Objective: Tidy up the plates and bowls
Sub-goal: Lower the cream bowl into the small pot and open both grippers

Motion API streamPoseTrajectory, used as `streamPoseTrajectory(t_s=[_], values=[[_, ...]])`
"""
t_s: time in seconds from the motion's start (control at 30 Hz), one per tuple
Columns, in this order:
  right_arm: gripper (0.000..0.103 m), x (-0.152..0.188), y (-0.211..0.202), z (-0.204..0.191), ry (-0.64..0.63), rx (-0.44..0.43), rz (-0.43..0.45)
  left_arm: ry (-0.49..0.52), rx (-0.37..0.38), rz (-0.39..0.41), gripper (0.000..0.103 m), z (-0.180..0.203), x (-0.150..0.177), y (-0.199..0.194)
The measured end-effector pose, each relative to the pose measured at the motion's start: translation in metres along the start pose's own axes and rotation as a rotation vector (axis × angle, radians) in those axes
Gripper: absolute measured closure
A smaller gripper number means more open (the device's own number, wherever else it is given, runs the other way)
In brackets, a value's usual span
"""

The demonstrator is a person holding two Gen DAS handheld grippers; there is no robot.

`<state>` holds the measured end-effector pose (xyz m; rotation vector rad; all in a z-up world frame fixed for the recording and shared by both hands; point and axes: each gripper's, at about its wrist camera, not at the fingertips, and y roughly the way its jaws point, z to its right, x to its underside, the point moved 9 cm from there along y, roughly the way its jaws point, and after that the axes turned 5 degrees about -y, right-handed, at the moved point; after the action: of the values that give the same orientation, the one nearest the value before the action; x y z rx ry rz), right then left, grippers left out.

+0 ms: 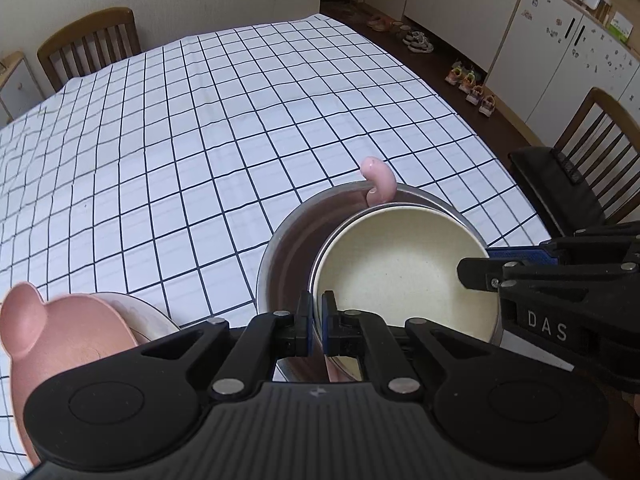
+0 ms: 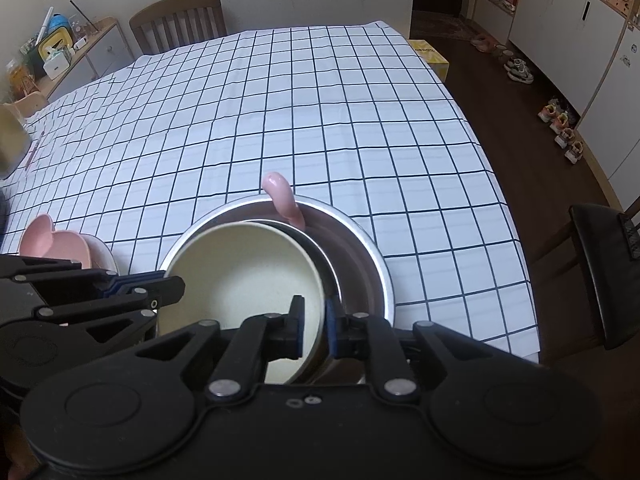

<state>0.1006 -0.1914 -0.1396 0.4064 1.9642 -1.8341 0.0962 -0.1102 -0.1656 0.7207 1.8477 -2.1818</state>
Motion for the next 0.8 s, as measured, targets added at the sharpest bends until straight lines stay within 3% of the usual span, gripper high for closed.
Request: streamPoseTrajectory(t_s=[0.33, 0.6, 0.7, 0.8], values=[[0.077, -0.004, -0.017, -0.002, -0.019, -0.046, 0.031, 0.017, 0.025, 0.060, 0.100, -0.001, -0.004, -0.025], [0.061, -0.008, -0.037, 0.001, -0.036, -0.072, 0.076, 0.003, 0.038, 0.094, 0.097, -0.014, -0.007, -0.042], [0.056, -0.008, -0.044, 0.005, -0.037, -0.073, 0.088, -0.010, 0.035, 0.103, 0.094, -0.023, -0.008, -0.046], [0.045, -0.008, -0.049, 0.010, -0.046, -0.068, 0.104, -0.028, 0.021, 0.106, 0.084, -0.032, -0.009, -0.047]])
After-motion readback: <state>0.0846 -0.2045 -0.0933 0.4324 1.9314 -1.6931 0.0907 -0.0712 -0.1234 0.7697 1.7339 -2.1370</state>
